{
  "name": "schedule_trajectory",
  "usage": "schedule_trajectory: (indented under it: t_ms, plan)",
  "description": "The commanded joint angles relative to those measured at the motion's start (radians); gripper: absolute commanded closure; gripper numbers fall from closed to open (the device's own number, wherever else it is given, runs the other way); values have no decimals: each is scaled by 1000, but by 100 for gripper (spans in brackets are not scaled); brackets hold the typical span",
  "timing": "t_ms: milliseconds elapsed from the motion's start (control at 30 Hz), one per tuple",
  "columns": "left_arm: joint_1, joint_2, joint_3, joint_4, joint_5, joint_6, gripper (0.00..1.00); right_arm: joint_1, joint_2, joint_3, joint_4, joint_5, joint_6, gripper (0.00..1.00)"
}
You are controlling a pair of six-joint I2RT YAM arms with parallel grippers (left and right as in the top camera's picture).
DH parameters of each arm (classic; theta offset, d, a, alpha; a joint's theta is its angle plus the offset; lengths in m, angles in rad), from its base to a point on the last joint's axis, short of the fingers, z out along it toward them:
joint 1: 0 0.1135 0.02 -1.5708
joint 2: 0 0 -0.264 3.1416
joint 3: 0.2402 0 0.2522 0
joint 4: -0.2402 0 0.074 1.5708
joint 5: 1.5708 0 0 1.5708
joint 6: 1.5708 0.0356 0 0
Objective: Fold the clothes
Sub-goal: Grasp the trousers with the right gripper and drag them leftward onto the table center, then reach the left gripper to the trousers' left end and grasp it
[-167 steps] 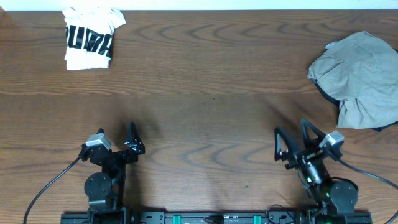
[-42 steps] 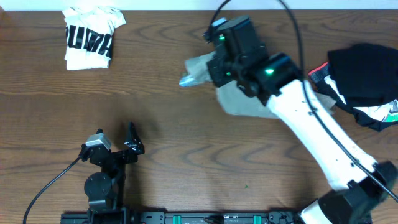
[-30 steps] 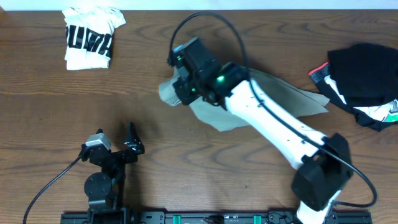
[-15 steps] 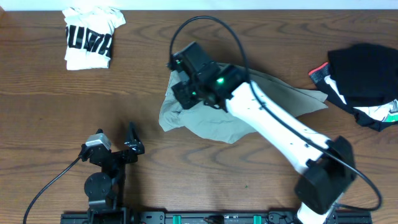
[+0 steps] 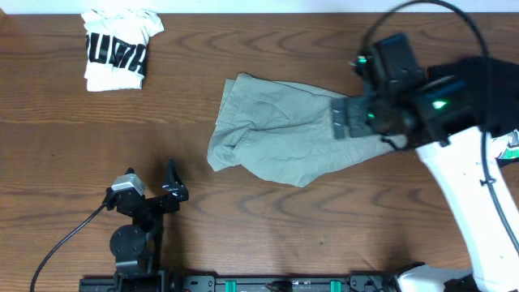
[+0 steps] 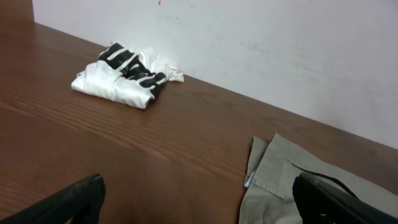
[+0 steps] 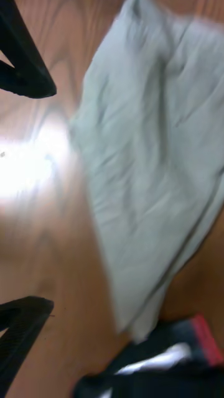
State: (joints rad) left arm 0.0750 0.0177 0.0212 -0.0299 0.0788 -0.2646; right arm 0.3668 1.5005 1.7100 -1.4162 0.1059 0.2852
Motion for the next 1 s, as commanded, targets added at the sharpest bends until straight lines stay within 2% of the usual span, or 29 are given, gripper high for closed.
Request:
schedule_trajectory:
  t_ms: [0, 100, 167, 233, 300, 367, 433, 500, 700, 800, 967]
  plan:
    - [3, 0, -17, -33, 14, 8, 2, -72, 10, -7, -43, 18, 52, 1]
    - [3, 0, -17, -33, 35, -13, 2, -123, 10, -19, -69, 18, 115, 1]
    - [3, 0, -16, -29, 69, -83, 2, -154, 10, -24, -82, 18, 153, 1]
    - [3, 0, -16, -10, 129, -229, 2, -182, 10, -24, -90, 18, 157, 1]
    - [2, 0, -16, -13, 256, -415, 2, -207, 10, -24, -93, 18, 157, 1]
    - [2, 7, -16, -11, 412, -507, 2, -233, 10, -24, -92, 18, 161, 1]
    - [2, 15, -16, -12, 509, -511, 2, -254, 10, -24, -91, 18, 164, 1]
    - [2, 28, -16, -14, 540, -512, 2, -272, 10, -24, -92, 18, 163, 1]
    - [2, 71, -16, -11, 542, -512, 2, -295, 10, -24, -96, 18, 163, 1]
    - [1, 101, -2, -11, 546, -555, 2, -294, 10, -24, -95, 18, 163, 1]
    - [-23, 181, 108, -26, 549, -545, 2, -294, 10, -24, -95, 19, 163, 1]
